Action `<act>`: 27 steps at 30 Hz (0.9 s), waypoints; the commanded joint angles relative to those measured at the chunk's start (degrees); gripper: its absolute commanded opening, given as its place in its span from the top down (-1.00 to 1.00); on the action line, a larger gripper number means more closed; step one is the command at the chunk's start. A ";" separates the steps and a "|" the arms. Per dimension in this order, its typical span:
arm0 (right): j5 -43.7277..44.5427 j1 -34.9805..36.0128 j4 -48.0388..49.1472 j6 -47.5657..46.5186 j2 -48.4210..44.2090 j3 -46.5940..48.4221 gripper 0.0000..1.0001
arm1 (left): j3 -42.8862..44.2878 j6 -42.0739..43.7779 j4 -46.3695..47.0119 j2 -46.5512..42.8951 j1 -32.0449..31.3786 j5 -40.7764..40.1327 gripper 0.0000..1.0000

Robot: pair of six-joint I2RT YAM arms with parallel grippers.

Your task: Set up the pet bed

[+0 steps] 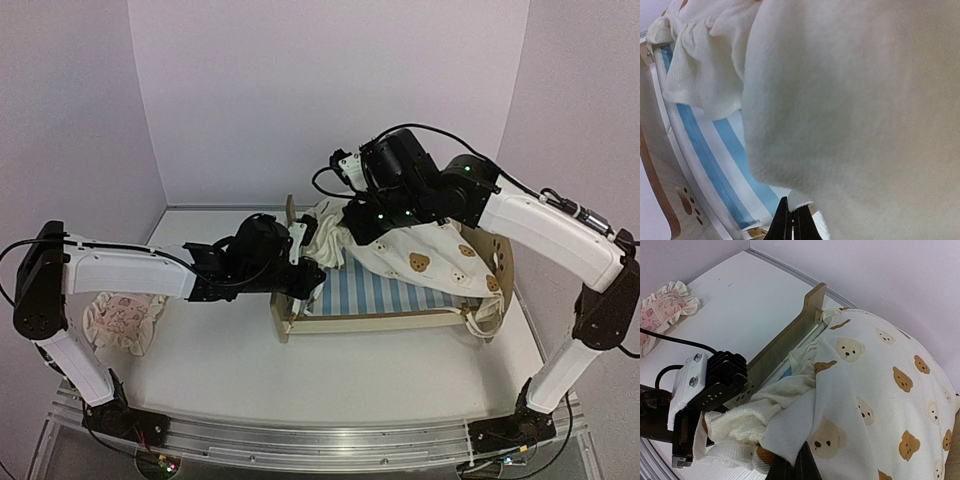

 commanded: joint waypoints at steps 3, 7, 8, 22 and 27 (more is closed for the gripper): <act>0.05 0.38 3.54 1.19 1.75 -0.02 1.00 | -1.07 -3.50 -1.61 0.03 -0.13 -0.60 1.00; 0.23 0.37 3.55 1.20 2.67 0.32 1.00 | -0.96 -4.25 -1.56 0.34 -0.13 0.15 1.00; 0.28 0.39 3.58 1.20 2.81 0.39 1.00 | -0.95 -4.25 -1.69 -0.17 -0.14 0.04 1.00; -1.27 0.38 3.54 1.34 3.69 3.38 1.00 | 4.30 -0.59 -10.94 -6.21 -0.11 -7.47 1.00; -2.26 0.38 3.57 1.87 5.24 3.90 1.00 | 2.46 -0.97 -11.41 -7.33 -0.14 -9.15 1.00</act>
